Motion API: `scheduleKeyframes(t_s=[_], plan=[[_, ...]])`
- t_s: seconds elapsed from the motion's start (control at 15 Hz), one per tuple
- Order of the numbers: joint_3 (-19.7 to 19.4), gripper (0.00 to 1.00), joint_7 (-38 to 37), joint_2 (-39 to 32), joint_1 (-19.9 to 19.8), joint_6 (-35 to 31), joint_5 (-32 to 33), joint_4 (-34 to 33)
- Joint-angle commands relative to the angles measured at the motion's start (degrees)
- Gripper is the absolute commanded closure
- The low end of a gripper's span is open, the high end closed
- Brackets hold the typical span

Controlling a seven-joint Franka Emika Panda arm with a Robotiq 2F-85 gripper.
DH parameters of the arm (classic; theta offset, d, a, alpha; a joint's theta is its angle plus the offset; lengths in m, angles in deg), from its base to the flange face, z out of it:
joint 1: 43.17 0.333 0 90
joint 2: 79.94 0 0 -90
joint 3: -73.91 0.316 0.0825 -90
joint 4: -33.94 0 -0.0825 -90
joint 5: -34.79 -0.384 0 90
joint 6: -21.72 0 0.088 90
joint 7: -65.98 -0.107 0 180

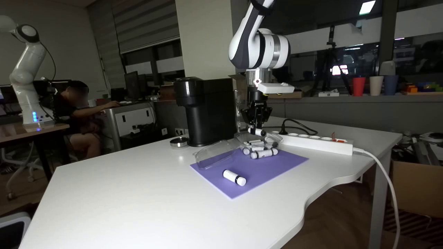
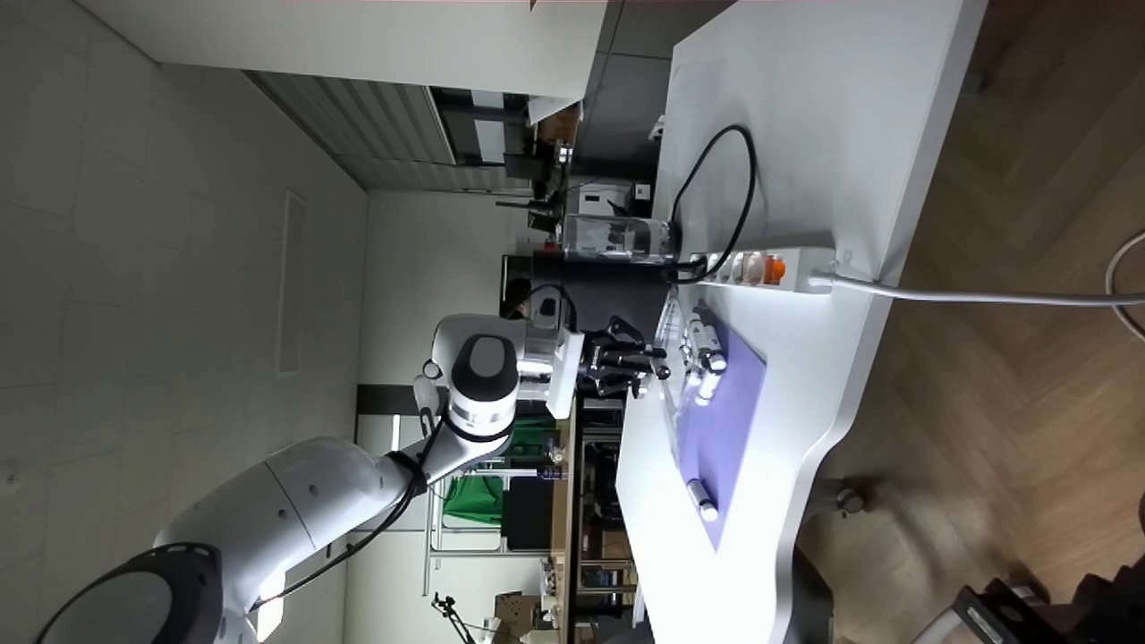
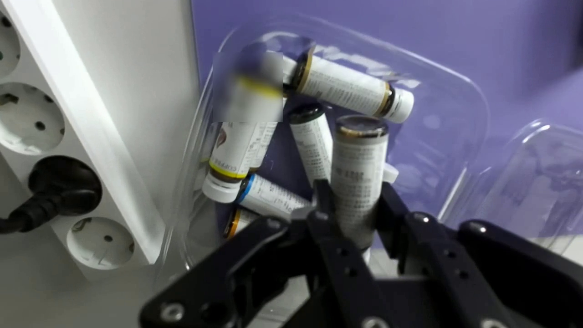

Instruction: Put one of the things on the table in the clear container

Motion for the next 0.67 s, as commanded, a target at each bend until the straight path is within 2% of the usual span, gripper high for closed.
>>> scheduleKeyframes(t_s=[0.0, 0.27, 0.33, 0.4, 0.53, 0.6], plan=[[-0.43, 0.43, -6.23, -2.40, 0.49, -0.45, -1.25, -3.88], [0.08, 0.15, -8.93, 0.99, 0.41, 0.52, -2.37, -2.05], [0.16, 0.08, -6.25, -1.37, 0.14, -0.89, -1.46, -2.55], [0.19, 0.26, -6.22, -1.05, 0.16, -0.82, -1.46, -2.54], [0.20, 0.11, -6.08, -1.29, 0.13, -0.85, -1.43, -2.48], [0.21, 0.08, -6.04, -1.51, 0.11, -0.91, -1.41, -2.48]])
